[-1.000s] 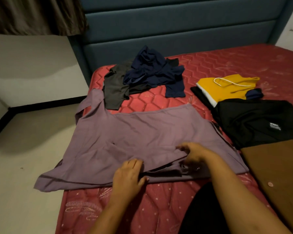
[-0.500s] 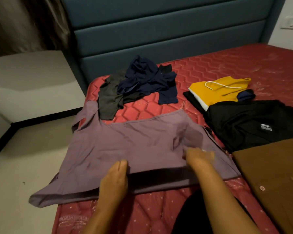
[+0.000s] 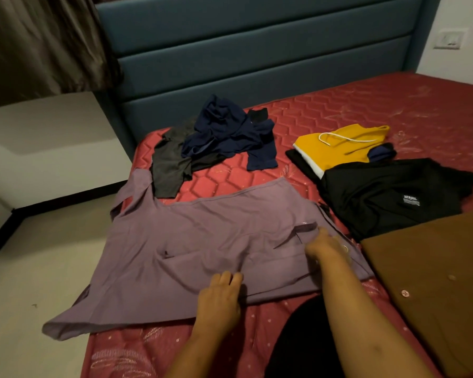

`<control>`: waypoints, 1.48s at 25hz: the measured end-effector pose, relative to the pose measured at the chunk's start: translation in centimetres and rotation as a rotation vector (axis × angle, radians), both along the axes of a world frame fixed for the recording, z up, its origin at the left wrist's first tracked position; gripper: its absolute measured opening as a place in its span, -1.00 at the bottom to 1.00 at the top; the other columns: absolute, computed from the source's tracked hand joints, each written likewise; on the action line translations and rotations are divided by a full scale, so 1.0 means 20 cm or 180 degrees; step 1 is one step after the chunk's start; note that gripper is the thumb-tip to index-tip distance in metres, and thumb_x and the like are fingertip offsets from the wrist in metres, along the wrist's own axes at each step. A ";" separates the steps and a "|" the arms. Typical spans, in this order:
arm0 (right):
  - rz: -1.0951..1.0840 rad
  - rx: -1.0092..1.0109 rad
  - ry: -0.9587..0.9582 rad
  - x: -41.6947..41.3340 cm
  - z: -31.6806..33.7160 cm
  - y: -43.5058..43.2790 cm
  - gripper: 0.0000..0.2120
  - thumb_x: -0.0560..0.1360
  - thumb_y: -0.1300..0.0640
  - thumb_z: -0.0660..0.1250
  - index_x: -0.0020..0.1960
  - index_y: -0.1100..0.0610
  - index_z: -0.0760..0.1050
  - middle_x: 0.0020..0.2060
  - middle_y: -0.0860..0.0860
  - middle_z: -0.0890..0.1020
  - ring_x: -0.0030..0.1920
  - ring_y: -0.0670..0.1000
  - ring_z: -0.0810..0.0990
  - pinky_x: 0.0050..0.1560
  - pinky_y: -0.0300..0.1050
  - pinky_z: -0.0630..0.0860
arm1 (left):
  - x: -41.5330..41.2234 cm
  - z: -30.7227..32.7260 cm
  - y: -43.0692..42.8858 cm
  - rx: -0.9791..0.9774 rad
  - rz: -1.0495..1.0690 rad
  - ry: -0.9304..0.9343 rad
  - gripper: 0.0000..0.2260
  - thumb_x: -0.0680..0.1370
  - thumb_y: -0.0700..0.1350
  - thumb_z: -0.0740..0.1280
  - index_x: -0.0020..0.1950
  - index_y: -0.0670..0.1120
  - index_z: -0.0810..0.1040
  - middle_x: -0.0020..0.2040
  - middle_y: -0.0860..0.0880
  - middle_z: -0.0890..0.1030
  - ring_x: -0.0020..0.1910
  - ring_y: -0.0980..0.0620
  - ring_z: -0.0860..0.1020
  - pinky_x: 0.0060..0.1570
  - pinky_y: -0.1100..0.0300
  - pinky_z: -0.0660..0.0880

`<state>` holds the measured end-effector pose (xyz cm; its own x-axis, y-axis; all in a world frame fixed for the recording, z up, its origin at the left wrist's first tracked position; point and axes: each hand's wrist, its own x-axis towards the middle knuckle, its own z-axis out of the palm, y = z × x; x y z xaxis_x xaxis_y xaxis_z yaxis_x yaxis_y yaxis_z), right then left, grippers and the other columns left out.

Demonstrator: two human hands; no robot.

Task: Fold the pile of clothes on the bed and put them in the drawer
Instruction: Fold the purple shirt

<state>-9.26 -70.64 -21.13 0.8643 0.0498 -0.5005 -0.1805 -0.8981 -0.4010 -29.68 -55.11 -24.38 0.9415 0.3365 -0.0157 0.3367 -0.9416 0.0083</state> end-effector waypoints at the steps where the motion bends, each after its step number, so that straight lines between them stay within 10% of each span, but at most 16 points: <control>1: -0.0045 -0.0017 0.0021 0.00 0.00 0.00 -0.29 0.50 0.00 0.25 0.55 -0.08 -0.03 0.43 0.17 0.24 0.38 0.26 0.27 0.35 0.19 0.30 | 0.01 -0.01 -0.01 -0.0002 -0.0003 -0.0010 -0.61 0.46 -0.13 0.20 0.29 0.03 0.39 0.17 0.00 0.43 0.12 -0.09 0.45 -0.27 0.07 0.41; 8: -0.0286 0.0474 -0.0192 0.06 -0.07 -0.01 -0.31 0.49 0.00 0.34 0.51 -0.03 0.08 0.39 0.15 0.37 0.34 0.21 0.39 0.32 0.15 0.35 | 0.07 -0.05 -0.04 0.0030 -0.0046 0.0117 -0.49 0.49 -0.14 0.16 0.45 0.07 0.22 0.50 0.04 0.14 0.40 -0.03 0.25 0.09 0.08 0.42; 15: -0.0265 0.0461 -0.1224 0.12 0.06 -0.15 -0.40 0.55 0.31 0.12 0.46 -0.19 0.23 0.36 0.10 0.29 0.29 0.25 0.34 0.22 0.07 0.39 | 0.13 -0.05 -0.10 -0.0278 -0.0326 0.0339 -0.21 0.18 -0.07 0.34 0.44 0.08 0.35 0.43 -0.07 0.40 0.30 -0.19 0.48 -0.03 -0.13 0.57; 19: -0.0174 0.0123 -0.0385 0.07 -0.04 -0.25 -0.30 0.54 0.31 0.14 0.52 -0.22 0.04 0.46 0.09 0.04 0.36 0.28 0.18 0.29 0.12 0.35 | 0.14 -0.06 -0.17 -0.0226 -0.0303 0.0681 -0.26 0.50 -0.05 0.19 0.54 0.24 -0.18 0.58 0.05 -0.20 0.55 -0.13 -0.14 0.44 -0.21 0.01; 24: -0.0875 0.0801 -0.0766 0.10 -0.08 -0.23 -0.66 0.59 0.11 0.19 0.36 0.02 0.39 0.33 0.21 0.29 0.27 0.27 0.33 0.29 0.11 0.33 | 0.18 -0.10 -0.20 -0.0336 -0.0301 0.0815 -0.34 0.58 -0.07 0.09 0.52 0.29 -0.23 0.58 0.06 -0.23 0.55 -0.14 -0.21 0.46 -0.22 -0.13; 31: 0.1492 0.0024 -0.2170 0.07 -0.09 -0.17 -0.52 0.51 0.08 0.18 0.43 0.02 0.36 0.39 0.06 0.40 0.37 0.14 0.37 0.38 0.07 0.29 | 0.27 -0.10 -0.23 -0.0537 -0.0460 0.0948 -0.46 0.60 0.29 -0.07 0.51 0.31 -0.25 0.57 0.06 -0.27 0.54 -0.11 -0.27 0.44 -0.23 -0.21; 37: 0.2586 -0.0486 -0.1591 0.01 -0.43 -0.31 -0.38 0.55 -0.33 -0.08 0.50 -0.07 0.24 0.44 -0.02 0.37 0.45 0.14 0.32 0.41 0.17 0.12 | 0.39 -0.19 -0.25 -0.0681 -0.0166 0.0490 -0.38 0.43 0.41 -0.38 0.49 0.32 -0.26 0.56 0.11 -0.27 0.54 0.00 -0.28 0.42 -0.21 -0.28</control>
